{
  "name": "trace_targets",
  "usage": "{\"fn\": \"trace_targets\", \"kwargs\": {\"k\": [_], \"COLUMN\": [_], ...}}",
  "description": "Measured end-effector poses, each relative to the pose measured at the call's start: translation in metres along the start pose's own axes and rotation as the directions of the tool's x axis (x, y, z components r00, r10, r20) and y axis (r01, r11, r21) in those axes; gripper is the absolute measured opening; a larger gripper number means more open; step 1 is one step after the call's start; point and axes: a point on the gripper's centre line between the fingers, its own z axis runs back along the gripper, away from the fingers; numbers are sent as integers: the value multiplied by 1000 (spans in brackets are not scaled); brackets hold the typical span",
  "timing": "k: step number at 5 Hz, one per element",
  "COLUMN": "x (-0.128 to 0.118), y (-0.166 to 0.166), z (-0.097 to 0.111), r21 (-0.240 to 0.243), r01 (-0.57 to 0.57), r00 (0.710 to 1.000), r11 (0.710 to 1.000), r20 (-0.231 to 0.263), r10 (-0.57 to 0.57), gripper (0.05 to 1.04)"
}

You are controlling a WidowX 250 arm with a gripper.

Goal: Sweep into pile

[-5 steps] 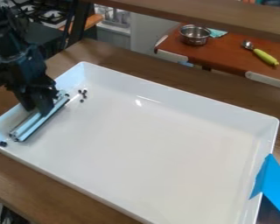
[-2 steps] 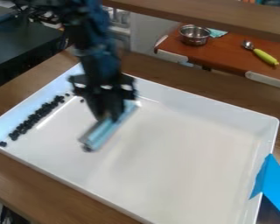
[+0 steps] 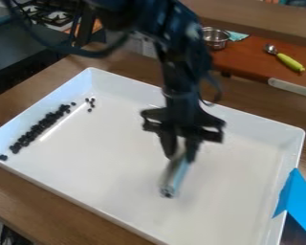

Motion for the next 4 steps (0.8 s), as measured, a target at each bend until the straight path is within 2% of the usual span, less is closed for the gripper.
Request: {"fn": "trace_targets", "kwargs": {"k": [1, 2, 3, 4], "x": [6, 7, 2, 13], "y": [0, 0, 12, 16], "z": [-10, -10, -10, 18], "r21": [12, 7, -4, -53], "r01": [-9, 5, -20, -55], "r00": [999, 999, 999, 996], "r11": [1000, 1000, 1000, 997], "r20": [34, 38, -28, -75], "r10": [9, -5, 20, 51], "gripper": [392, 698, 968, 1005]}}
